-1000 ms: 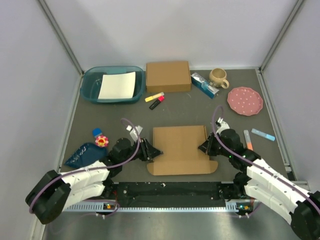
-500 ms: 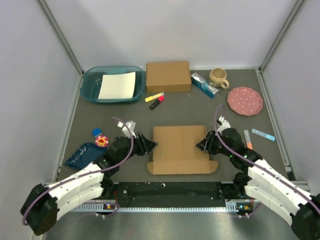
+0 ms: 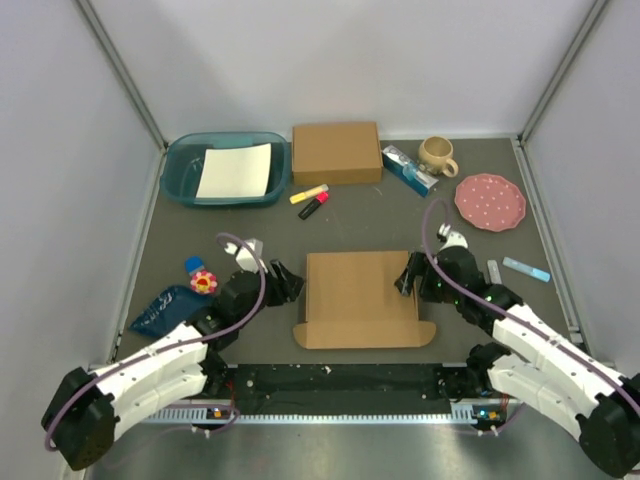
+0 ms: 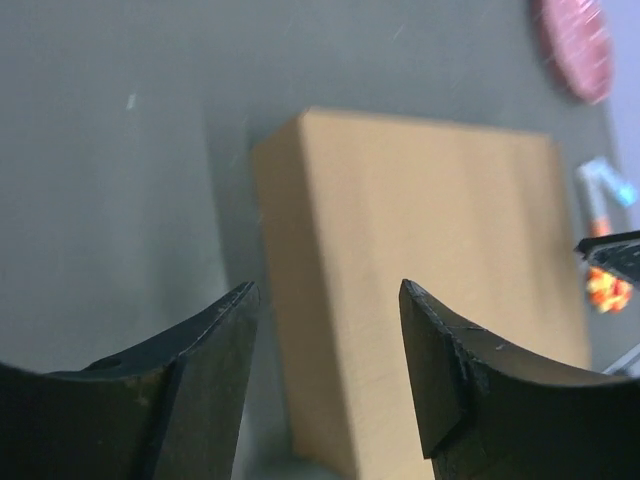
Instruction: Fold the paper box
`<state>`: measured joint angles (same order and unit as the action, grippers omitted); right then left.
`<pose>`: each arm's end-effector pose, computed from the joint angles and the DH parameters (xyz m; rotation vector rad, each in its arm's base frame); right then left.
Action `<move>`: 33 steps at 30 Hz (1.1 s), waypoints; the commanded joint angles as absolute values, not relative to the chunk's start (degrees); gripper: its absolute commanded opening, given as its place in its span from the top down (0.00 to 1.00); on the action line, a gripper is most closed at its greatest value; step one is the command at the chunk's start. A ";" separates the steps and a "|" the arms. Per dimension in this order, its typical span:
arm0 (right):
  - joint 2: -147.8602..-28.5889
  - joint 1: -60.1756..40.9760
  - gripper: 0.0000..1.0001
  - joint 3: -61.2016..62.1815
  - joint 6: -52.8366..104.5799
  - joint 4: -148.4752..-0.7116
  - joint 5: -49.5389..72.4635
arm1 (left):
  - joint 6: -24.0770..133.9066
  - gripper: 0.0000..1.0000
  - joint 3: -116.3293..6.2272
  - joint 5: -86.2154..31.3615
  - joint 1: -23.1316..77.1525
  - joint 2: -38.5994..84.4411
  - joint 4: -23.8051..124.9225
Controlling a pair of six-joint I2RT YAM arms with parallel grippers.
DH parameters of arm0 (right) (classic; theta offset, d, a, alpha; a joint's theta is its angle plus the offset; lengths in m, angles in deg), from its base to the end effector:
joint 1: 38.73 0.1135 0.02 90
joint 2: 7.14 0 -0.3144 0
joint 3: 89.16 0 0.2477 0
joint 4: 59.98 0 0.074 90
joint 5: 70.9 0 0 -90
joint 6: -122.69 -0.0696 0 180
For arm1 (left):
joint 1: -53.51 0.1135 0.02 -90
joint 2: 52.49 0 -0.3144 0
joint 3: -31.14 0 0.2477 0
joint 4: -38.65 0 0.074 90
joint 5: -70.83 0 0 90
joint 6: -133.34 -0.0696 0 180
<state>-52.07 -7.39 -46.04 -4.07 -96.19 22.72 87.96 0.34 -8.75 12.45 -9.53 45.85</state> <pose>0.1372 0.0784 0.2394 0.1439 2.2912 0.5665 0.1338 -0.0998 0.2284 -0.1902 1.9840 -0.8253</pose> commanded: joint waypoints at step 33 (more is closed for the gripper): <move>-77.56 -10.60 0.18 -46.32 -4.67 -69.41 20.59 | 86.49 0.40 -4.41 -13.21 23.80 16.97 26.27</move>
<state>-82.47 -9.76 -46.85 -7.39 -61.75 19.31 87.93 -2.72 -15.31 23.21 22.69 21.77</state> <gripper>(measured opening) 0.797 0.584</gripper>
